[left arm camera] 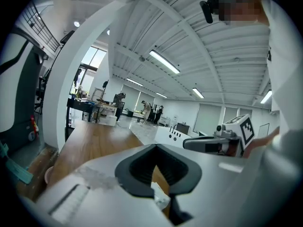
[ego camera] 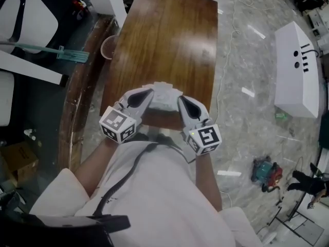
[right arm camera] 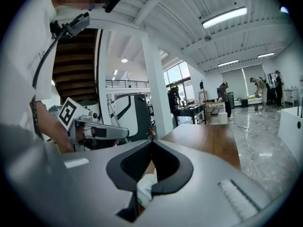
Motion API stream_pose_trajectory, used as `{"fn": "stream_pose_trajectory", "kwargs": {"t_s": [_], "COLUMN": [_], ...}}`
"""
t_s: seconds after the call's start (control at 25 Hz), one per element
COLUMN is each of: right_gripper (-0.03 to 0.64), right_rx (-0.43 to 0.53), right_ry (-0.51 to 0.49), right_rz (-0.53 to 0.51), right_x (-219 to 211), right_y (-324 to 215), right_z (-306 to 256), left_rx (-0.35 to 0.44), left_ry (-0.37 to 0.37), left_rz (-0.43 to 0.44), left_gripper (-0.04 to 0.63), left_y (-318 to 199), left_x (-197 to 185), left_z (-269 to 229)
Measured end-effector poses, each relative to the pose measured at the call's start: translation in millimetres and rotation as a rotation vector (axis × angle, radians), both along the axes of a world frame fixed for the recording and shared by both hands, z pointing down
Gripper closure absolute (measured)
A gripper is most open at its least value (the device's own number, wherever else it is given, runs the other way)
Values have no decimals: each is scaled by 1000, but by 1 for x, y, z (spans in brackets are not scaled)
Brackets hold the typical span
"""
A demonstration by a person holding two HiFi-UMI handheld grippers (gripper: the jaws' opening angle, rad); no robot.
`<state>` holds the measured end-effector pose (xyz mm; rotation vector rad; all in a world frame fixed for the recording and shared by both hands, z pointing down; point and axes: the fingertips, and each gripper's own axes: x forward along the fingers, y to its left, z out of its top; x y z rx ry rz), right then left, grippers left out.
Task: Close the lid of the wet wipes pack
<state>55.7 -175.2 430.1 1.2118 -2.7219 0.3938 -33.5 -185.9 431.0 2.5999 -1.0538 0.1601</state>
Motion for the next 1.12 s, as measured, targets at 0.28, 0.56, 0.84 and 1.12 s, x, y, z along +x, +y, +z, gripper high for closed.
{"fn": "stream_pose_trajectory", "kwargs": {"t_s": [0.28,0.56,0.84,1.12], "right_gripper": [606,547,481,408], "right_rx": [-14,-95,-168,-219], "right_ry": [45,66,133,203], "right_rz": [-134,-267,-342,-398], "right_x": [8,-5,-17,-27], "right_y": [-30,-50,-59,-63], "right_z": [26,75,130,169], "left_rx": [-50,-117,-177,-224], "left_ry": [-45,-101,-102,-107], "left_rz": [-115,-148,-194,-234], "left_gripper": [592,592,592,592], "left_y": [-5,-11,-13,-3], "left_x": [2,7,9,3], "left_z": [28,73,108,131]}}
